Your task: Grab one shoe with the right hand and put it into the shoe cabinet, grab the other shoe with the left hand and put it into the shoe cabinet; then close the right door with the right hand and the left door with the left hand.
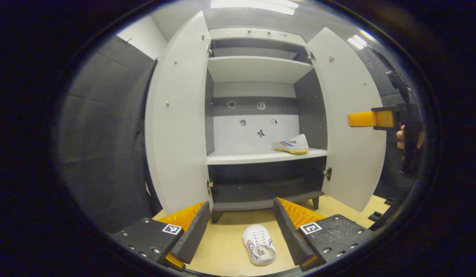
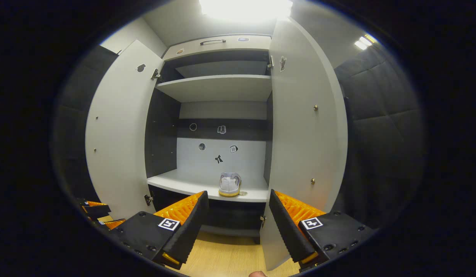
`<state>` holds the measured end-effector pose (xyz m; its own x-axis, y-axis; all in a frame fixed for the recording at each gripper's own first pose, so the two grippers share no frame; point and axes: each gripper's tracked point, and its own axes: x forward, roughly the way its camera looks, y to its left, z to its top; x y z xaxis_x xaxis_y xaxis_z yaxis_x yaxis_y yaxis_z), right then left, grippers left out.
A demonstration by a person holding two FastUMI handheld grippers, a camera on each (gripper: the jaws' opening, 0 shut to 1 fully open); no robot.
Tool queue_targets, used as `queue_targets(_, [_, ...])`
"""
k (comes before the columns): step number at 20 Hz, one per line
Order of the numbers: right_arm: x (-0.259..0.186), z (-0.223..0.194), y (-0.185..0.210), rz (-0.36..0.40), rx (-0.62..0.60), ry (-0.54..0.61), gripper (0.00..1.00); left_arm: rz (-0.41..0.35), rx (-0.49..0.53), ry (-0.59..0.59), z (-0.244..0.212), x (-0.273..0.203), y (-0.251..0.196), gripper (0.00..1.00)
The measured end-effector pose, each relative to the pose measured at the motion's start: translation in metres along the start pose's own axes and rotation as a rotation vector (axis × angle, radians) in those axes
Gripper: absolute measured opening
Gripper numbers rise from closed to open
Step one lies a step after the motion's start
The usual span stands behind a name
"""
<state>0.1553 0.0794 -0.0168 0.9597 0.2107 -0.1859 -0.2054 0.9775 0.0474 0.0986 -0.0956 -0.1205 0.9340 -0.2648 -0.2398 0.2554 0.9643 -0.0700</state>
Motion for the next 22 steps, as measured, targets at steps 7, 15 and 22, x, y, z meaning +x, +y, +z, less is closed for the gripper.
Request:
queue_targets(7, [-0.019, -0.026, -0.013, -0.011, -0.001, 0.039, 0.99, -0.020, 0.004, 0.265, -0.118, 0.063, -0.004, 0.95])
queue_targets(15, [-0.025, -0.052, -0.021, -0.022, -0.001, 0.104, 0.99, -0.041, -0.025, 0.467, -0.155, 0.085, 0.003, 0.95])
queue_targets(22, [-0.026, -0.068, -0.020, -0.024, -0.012, 0.153, 0.99, -0.042, -0.023, 0.639, -0.184, 0.093, 0.005, 0.95])
